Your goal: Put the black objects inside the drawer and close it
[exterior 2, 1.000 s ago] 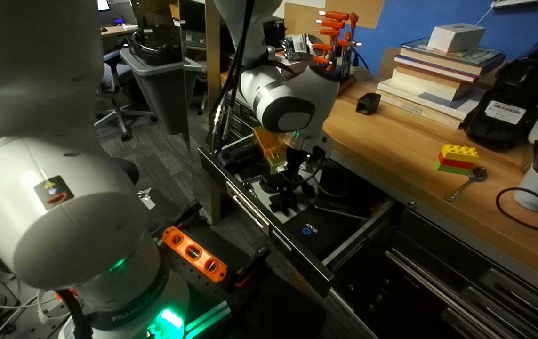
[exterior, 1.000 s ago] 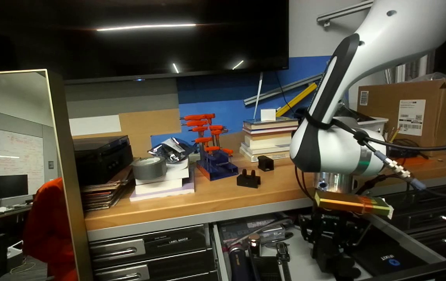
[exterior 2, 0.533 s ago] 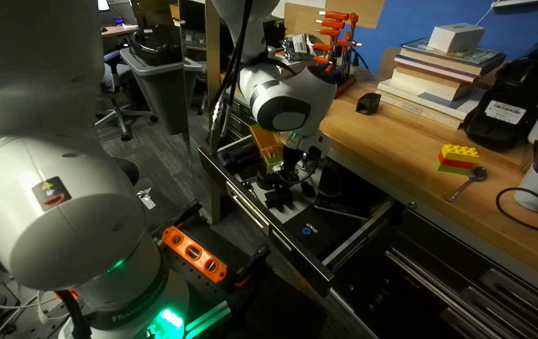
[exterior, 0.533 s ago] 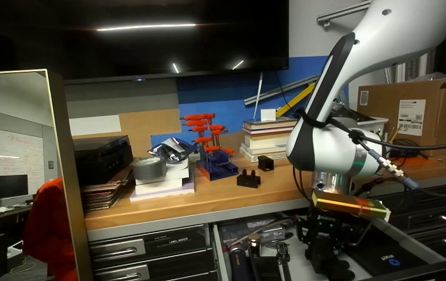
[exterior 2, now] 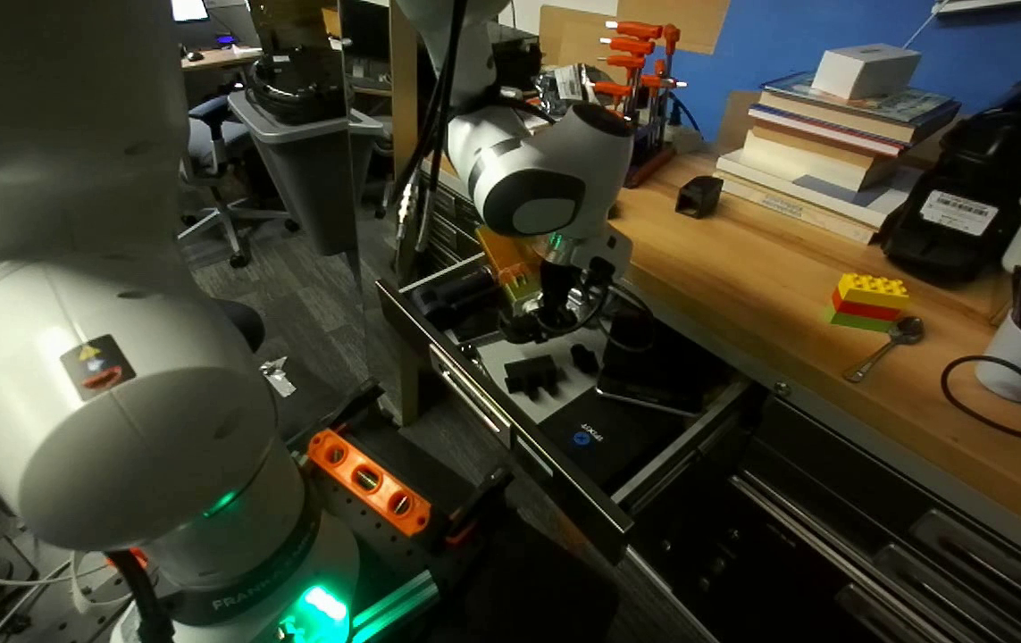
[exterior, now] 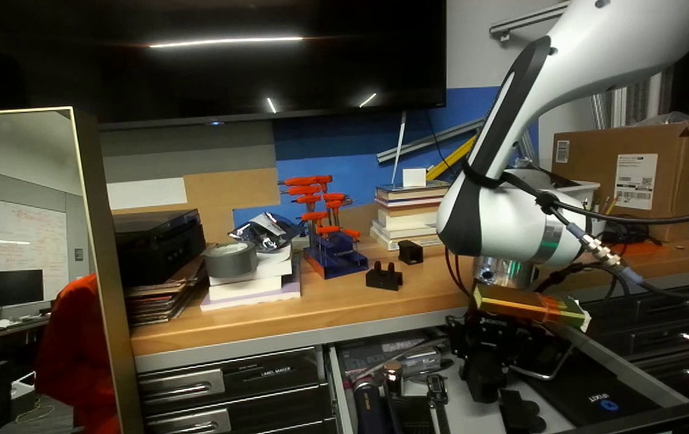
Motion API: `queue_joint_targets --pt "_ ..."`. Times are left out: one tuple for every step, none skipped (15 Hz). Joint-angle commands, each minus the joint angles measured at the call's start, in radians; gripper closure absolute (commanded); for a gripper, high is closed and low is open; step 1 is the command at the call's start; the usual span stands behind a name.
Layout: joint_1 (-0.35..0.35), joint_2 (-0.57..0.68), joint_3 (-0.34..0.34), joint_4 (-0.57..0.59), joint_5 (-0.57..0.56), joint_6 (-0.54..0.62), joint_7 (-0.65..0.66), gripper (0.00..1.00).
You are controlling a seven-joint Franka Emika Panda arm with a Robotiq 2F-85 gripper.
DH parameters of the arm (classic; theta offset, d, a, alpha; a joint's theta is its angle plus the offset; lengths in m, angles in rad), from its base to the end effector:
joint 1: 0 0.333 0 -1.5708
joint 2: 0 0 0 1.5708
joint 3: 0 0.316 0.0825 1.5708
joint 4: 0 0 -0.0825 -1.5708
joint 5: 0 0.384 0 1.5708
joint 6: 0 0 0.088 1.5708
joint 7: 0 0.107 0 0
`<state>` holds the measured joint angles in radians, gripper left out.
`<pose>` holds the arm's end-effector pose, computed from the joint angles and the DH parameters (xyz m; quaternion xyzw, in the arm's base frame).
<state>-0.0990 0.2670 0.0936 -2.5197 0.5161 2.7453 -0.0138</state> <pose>0.4524 -0.0197 0.1723 -0.9661 0.2346 0.0212 0.1059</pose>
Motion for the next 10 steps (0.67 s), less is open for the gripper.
queue_joint_targets --pt "-0.03 -0.039 0.049 -0.004 0.066 -0.052 -0.09 0.75" --pt "-0.031 -0.035 0.054 -0.001 0.079 -0.072 -0.106 0.75" --pt "-0.033 -0.033 0.056 0.002 0.097 -0.093 -0.13 0.75" --pt "-0.033 -0.03 0.056 0.005 0.112 -0.115 -0.148 0.75" --pt "-0.03 -0.023 0.051 0.007 0.122 -0.132 -0.164 0.75" --pt "-0.027 -0.019 0.044 0.008 0.128 -0.144 -0.172 0.75" --pt "-0.023 -0.013 0.037 0.008 0.132 -0.149 -0.176 0.75" --pt "-0.019 -0.008 0.03 0.007 0.129 -0.145 -0.17 0.75" --pt "-0.016 0.0 0.024 0.008 0.124 -0.144 -0.164 0.75" --pt "-0.017 0.008 0.022 0.01 0.123 -0.146 -0.163 0.75"
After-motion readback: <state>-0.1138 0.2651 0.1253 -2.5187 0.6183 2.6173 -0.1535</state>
